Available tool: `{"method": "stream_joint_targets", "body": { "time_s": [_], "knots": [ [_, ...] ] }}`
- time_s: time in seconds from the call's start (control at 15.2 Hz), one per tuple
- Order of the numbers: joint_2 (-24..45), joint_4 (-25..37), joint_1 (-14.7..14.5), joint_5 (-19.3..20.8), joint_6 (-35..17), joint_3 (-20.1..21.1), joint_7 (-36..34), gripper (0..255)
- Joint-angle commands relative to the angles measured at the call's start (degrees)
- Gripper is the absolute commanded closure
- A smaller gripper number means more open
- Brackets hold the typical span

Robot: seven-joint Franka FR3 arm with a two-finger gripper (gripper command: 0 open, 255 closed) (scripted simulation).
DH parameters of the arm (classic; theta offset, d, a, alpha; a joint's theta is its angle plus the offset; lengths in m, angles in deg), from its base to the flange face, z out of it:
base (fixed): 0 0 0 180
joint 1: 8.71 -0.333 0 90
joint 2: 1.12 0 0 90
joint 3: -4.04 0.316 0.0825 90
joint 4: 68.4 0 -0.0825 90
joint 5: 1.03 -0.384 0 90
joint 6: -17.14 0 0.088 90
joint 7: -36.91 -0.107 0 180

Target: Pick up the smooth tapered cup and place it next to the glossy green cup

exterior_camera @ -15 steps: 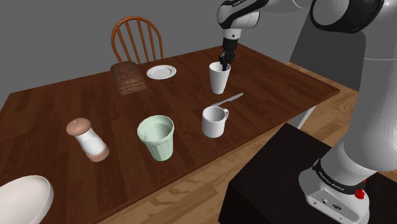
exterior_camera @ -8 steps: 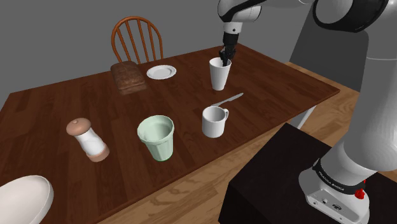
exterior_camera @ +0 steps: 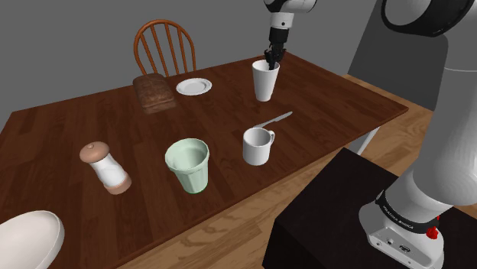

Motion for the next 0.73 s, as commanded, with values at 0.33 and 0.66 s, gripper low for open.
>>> {"method": "stream_joint_targets", "body": {
  "time_s": [0.33, 0.66],
  "knots": [
    [-0.22, 5.03, 0.24, 0.22, 5.19, -0.10, -0.71, 255],
    [-0.10, 9.05, 0.47, 0.29, 9.06, -0.14, -1.21, 255]
  ]
}}
